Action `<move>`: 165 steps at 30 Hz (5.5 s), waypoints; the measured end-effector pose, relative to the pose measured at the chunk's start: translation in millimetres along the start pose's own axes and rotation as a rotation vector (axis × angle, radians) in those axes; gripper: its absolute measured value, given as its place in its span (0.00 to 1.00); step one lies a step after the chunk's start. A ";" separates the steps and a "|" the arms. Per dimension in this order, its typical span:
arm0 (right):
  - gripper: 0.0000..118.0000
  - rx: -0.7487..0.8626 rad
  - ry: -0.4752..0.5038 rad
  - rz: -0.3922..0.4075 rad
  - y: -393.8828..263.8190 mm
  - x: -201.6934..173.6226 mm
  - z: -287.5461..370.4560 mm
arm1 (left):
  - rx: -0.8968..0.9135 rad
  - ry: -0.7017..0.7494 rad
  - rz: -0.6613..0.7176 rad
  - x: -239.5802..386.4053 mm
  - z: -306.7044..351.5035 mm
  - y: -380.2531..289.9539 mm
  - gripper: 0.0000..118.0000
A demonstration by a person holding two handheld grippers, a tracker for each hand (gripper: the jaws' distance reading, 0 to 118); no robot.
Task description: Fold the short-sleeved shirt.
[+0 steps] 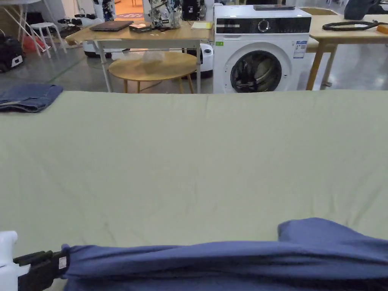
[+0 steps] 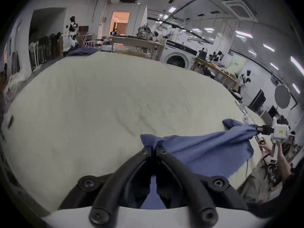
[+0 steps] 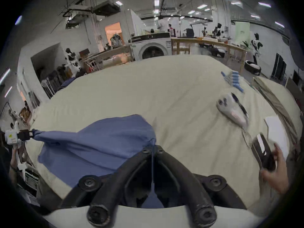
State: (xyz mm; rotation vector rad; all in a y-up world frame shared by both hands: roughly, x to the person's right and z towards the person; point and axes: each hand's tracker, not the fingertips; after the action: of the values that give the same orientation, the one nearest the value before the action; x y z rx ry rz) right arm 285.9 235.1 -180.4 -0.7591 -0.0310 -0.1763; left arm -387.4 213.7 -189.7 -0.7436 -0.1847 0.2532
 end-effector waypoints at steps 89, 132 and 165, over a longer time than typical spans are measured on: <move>0.00 0.225 0.248 -0.045 -81.5 -63.8 51.7 | 0.001 -0.258 0.094 108.2 -49.6 -38.5 0.07; 0.00 0.107 0.221 -0.143 -106.8 -61.8 49.1 | -0.191 -0.516 0.668 20.6 -115.2 -100.2 0.18; 0.00 0.059 0.252 -0.230 -138.5 -54.6 46.4 | -0.280 -0.619 0.107 212.8 -126.1 -34.3 0.37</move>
State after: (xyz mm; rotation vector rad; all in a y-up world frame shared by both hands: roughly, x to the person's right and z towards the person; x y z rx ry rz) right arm 210.2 176.5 -57.3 -0.6691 0.1155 -0.4871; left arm -146.9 170.4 -240.9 -0.9370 -0.7811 0.5649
